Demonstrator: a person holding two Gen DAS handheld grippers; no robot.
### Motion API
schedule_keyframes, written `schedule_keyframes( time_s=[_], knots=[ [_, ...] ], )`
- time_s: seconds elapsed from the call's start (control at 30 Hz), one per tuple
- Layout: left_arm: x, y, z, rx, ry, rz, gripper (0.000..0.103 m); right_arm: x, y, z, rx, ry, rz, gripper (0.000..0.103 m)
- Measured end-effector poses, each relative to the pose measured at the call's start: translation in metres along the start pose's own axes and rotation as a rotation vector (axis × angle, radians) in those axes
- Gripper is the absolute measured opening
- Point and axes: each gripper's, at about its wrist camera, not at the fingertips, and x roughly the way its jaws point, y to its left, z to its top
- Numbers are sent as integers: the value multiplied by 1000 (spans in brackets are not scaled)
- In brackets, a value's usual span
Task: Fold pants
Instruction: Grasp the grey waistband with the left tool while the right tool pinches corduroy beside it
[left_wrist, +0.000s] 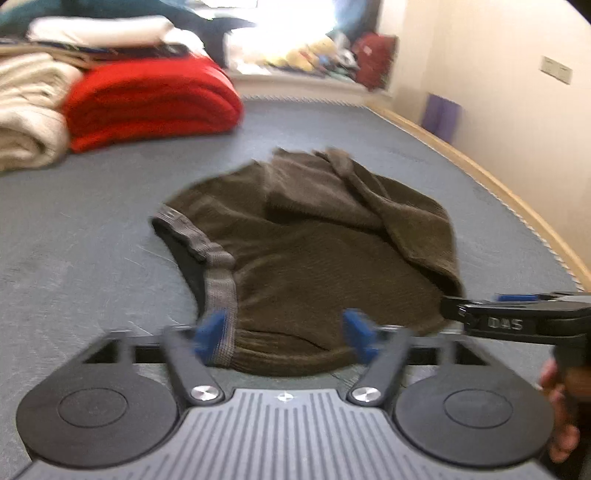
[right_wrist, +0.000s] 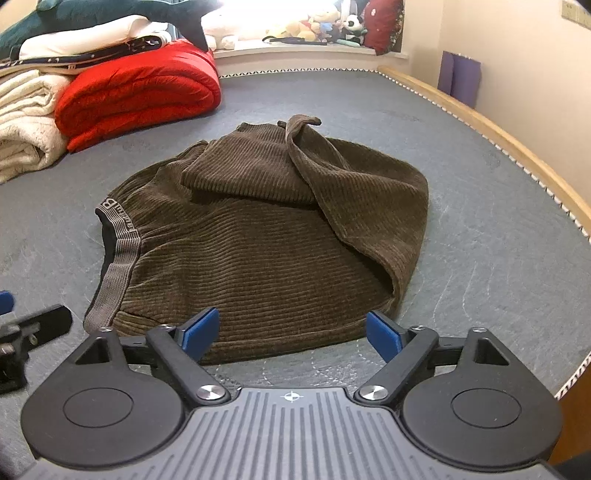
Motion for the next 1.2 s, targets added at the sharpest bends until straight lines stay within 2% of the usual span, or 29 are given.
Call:
schedule_keyframes(
  time_s=[0.03, 0.07, 0.17, 0.2, 0.27, 0.37, 0.4, 0.43, 0.47, 0.5, 0.53, 0.63, 0.73, 0.83, 0.87, 0.9, 1.03, 1.13, 1.2],
  knots=[
    [0, 5, 7, 13, 23, -28, 34, 0, 0, 0, 3, -3, 10, 71],
    [0, 8, 14, 34, 32, -33, 16, 1, 0, 0, 1, -6, 22, 57],
    [5, 21, 38, 120, 66, -68, 8, 1, 4, 1, -14, -27, 80, 29],
    [7, 29, 46, 139, 45, -88, 8, 0, 7, 1, -26, -38, 99, 28],
    [17, 46, 58, 171, 13, -88, 8, 1, 16, 0, -60, -48, 124, 28],
    [47, 83, 58, 113, -11, -64, 8, 7, 33, -4, -128, -43, 178, 28],
    [62, 96, 54, 58, 46, -45, 8, 10, 41, -5, -160, -32, 185, 28],
    [79, 109, 53, -16, 136, -6, 9, 13, 49, -7, -187, -28, 193, 28],
    [92, 123, 52, -118, 204, -2, 8, 15, 56, -9, -214, -32, 205, 29],
    [103, 136, 52, -223, 240, -56, 9, 19, 65, -12, -253, -27, 216, 29],
    [111, 140, 55, -260, 252, -80, 9, 23, 71, -14, -282, -16, 217, 29],
    [127, 143, 60, -257, 255, -94, 10, 38, 92, -20, -347, 6, 247, 30],
    [140, 146, 54, -321, 284, -133, 19, 57, 111, -24, -372, 76, 277, 31],
    [159, 149, 49, -361, 309, -139, 35, 70, 132, -30, -425, 96, 298, 38],
    [166, 152, 48, -376, 323, -140, 44, 76, 138, -32, -449, 110, 294, 41],
    [174, 154, 46, -392, 335, -143, 47, 82, 144, -34, -473, 127, 294, 42],
    [202, 157, 41, -404, 380, -151, 55, 102, 159, -44, -553, 160, 259, 57],
    [218, 152, 33, -387, 416, -155, 56, 116, 166, -49, -599, 174, 240, 59],
    [222, 145, 32, -345, 384, -165, 61, 118, 167, -48, -605, 164, 248, 59]
  ],
)
